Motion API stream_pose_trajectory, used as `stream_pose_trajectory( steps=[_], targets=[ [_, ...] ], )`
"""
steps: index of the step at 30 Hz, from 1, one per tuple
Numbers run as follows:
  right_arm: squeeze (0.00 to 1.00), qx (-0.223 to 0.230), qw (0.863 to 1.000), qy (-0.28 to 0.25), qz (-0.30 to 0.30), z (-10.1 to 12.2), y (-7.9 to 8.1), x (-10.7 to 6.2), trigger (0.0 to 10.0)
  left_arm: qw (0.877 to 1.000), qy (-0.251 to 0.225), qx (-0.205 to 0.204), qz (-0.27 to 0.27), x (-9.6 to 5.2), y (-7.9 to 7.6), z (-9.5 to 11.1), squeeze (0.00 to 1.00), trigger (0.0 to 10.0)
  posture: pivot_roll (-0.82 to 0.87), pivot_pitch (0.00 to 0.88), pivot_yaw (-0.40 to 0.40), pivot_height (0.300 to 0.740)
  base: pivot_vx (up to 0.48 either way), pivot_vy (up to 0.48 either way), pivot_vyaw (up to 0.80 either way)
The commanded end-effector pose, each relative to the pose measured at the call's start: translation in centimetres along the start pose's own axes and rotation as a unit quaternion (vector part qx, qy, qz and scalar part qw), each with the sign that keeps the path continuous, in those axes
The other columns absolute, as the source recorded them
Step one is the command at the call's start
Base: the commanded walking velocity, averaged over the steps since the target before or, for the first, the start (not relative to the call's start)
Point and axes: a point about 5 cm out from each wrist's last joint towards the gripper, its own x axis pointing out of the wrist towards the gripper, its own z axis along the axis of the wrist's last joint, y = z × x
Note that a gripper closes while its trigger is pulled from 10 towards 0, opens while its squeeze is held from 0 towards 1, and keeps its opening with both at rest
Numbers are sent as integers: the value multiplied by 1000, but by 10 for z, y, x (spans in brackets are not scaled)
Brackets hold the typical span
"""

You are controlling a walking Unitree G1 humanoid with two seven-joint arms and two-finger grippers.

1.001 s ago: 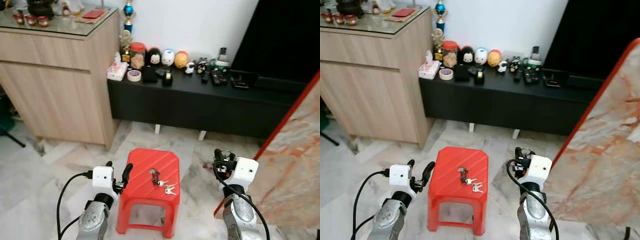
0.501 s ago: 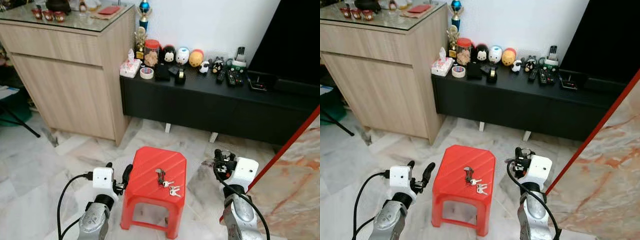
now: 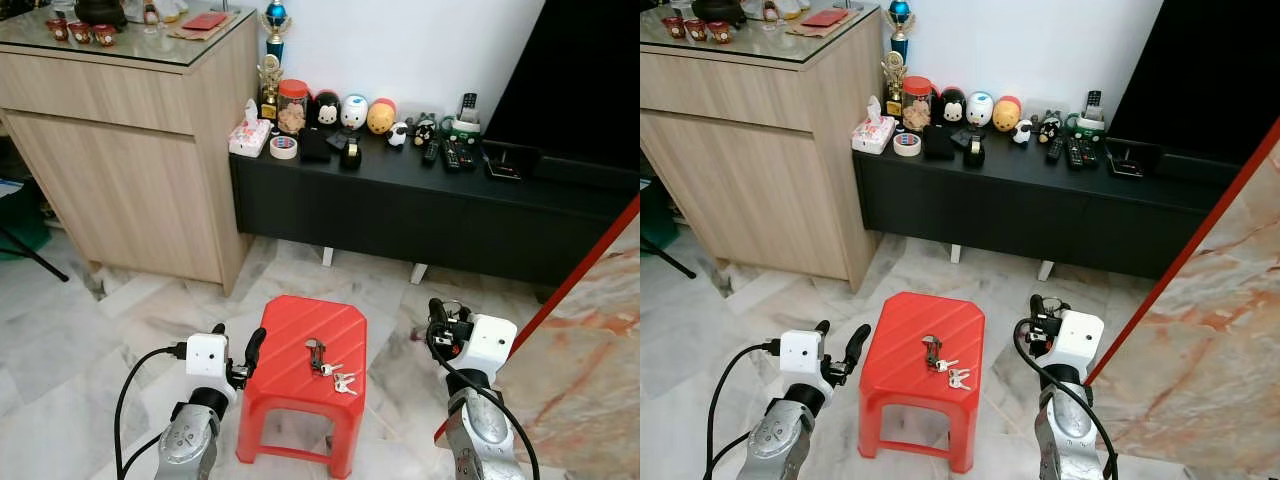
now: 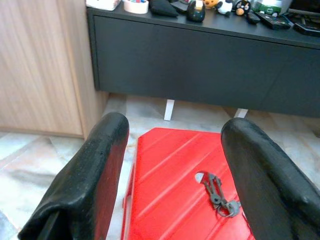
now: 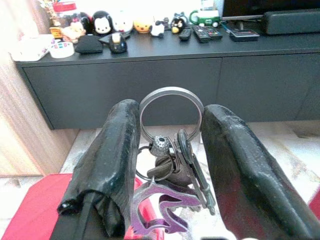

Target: Hang keys on a hook

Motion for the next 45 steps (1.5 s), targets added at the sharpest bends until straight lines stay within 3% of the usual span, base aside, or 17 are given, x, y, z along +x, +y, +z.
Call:
stream_pose_trajectory(
  steps=[1, 5, 27, 45],
  targets=[
    [0, -6, 1000, -6, -8, 4, -6, 1, 10000, 1000, -5, 1, -15, 1, -9, 1, 0, 10000, 21, 22, -117, 740, 0, -480, 0],
    [0, -6, 1000, -6, -8, 4, -6, 1, 10000, 1000, -5, 2, -14, 1, -10, 1, 0, 10000, 21, 23, -117, 740, 0, -398, 0],
    [0, -6, 1000, -6, -6, 3, -5, 1, 10000, 1000, -5, 6, -19, 2, -11, 1, 0, 10000, 14, 3, -113, 740, 0, 0, 0],
    [0, -5, 1000, -4, -7, 2, -4, 0, 10000, 1000, -5, 10, -17, 2, -11, 2, 0, 10000, 17, 14, -114, 740, 0, -456, 0]
  ],
)
